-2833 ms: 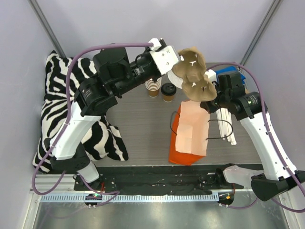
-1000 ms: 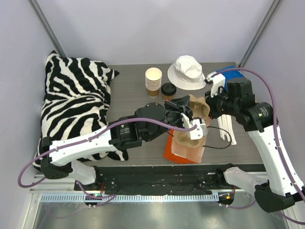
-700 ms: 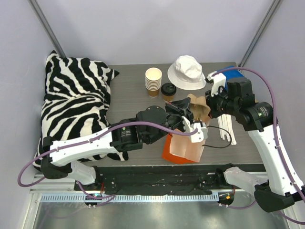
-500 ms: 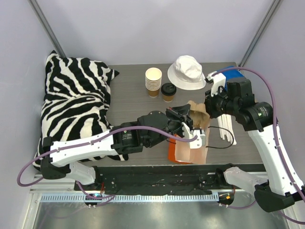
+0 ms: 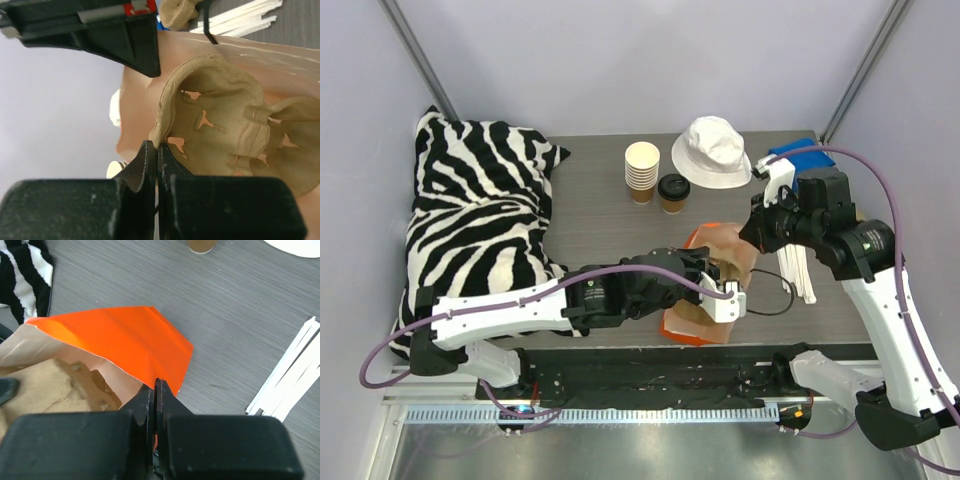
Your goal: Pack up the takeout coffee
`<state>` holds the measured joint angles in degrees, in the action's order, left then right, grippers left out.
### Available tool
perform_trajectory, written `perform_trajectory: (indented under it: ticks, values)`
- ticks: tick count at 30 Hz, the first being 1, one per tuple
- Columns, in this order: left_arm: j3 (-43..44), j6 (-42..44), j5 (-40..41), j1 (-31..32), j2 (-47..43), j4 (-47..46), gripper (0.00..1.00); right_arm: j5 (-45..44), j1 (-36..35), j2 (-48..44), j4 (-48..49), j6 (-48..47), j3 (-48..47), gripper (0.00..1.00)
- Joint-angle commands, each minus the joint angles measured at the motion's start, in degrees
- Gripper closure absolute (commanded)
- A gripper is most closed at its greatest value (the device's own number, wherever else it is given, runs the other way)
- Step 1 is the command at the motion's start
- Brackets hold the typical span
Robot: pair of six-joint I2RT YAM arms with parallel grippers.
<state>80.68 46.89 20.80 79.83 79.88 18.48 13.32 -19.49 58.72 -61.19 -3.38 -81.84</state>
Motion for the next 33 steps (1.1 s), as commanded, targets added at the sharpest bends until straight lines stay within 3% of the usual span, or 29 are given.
perform_trajectory:
  ticks: [1, 11, 33]
  values:
    - [-2.2, -4.4, -0.1, 0.3, 0.6, 0.9, 1.0, 2.6, 0.0, -1.9, 2.5, 1.6, 0.6, 0.99]
    - [-5.3, -7.4, -2.6, -0.6, 3.2, 0.8, 1.0, 5.5, 0.1, -2.8, 2.2, 2.9, 2.3, 0.99]
    - [-0.5, -15.8, -11.2, -6.5, 11.3, 9.3, 1.0, 8.6, 0.1, -4.5, 2.6, 1.5, 6.3, 0.99]
